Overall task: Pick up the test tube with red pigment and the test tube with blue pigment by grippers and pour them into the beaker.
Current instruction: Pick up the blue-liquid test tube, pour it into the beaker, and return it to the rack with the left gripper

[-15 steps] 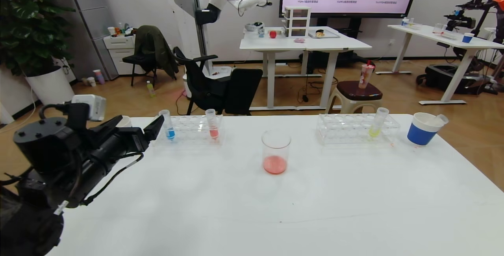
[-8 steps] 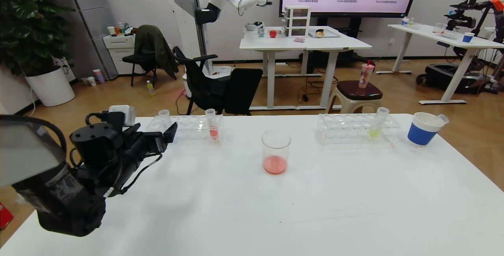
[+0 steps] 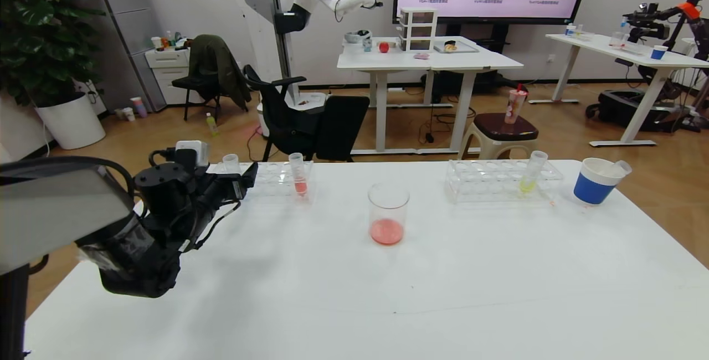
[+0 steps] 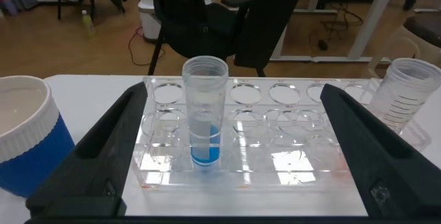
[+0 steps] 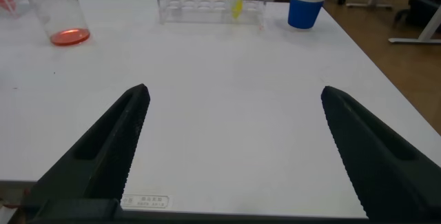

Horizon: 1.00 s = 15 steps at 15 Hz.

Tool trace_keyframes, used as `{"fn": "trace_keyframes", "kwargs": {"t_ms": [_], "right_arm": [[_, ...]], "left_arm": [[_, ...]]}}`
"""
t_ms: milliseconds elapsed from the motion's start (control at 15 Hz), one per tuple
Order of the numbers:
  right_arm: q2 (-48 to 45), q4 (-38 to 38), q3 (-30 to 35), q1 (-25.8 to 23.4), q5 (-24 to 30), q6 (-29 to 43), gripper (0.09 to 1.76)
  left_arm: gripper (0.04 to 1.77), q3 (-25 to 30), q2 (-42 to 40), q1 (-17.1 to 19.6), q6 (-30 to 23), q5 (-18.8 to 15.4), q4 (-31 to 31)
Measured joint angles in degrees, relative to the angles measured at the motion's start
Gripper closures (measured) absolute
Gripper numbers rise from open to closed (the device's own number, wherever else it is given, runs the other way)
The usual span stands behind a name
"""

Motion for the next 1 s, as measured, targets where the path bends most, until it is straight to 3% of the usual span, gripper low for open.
{"fn": "trace_keyframes", "kwargs": {"t_ms": [400,1000], "right_arm": [[0.0,0.0,0.0,0.0,0.0,0.0,0.11],[0.0,0.0,0.0,0.0,0.0,0.0,0.11]], "left_arm": [[0.06,-5.7,4.5,0.9,0.5,0.1,0.2],[0.06,-8.5,6.4,1.3,0.4,0.2,0.2]]}}
